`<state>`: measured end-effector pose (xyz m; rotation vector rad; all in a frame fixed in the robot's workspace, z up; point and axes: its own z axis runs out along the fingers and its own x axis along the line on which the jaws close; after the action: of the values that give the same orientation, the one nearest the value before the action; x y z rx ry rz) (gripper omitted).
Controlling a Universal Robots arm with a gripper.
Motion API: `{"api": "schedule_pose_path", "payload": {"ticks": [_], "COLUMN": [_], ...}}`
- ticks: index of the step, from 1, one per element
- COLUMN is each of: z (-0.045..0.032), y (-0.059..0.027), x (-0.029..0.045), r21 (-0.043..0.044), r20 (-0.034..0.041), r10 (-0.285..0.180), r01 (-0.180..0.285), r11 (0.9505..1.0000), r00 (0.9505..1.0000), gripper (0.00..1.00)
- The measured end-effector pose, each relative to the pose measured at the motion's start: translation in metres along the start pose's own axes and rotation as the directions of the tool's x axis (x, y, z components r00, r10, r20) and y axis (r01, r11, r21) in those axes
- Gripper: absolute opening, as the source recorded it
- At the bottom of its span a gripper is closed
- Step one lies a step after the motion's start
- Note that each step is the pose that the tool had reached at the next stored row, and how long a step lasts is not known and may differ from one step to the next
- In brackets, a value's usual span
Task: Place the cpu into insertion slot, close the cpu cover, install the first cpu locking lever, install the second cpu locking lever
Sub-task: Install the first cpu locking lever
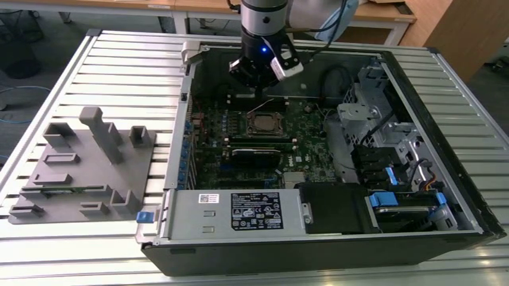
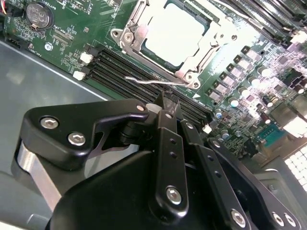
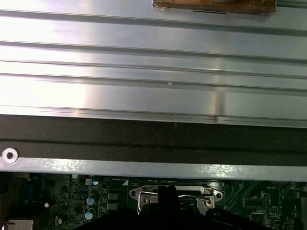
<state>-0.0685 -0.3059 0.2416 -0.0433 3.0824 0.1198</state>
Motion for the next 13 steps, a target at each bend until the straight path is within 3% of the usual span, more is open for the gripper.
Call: {"api": "schedule_pose_path", "payload": {"ticks": [13], "z": [0.005], "y": [-0.0006], "x": [-0.005], "r21": [0.0004], "r20": [-0.0004], "r10": [0.0], "r01": [0.0], "r11": [1.0], "r00": [1.0], "gripper": [0.11]}}
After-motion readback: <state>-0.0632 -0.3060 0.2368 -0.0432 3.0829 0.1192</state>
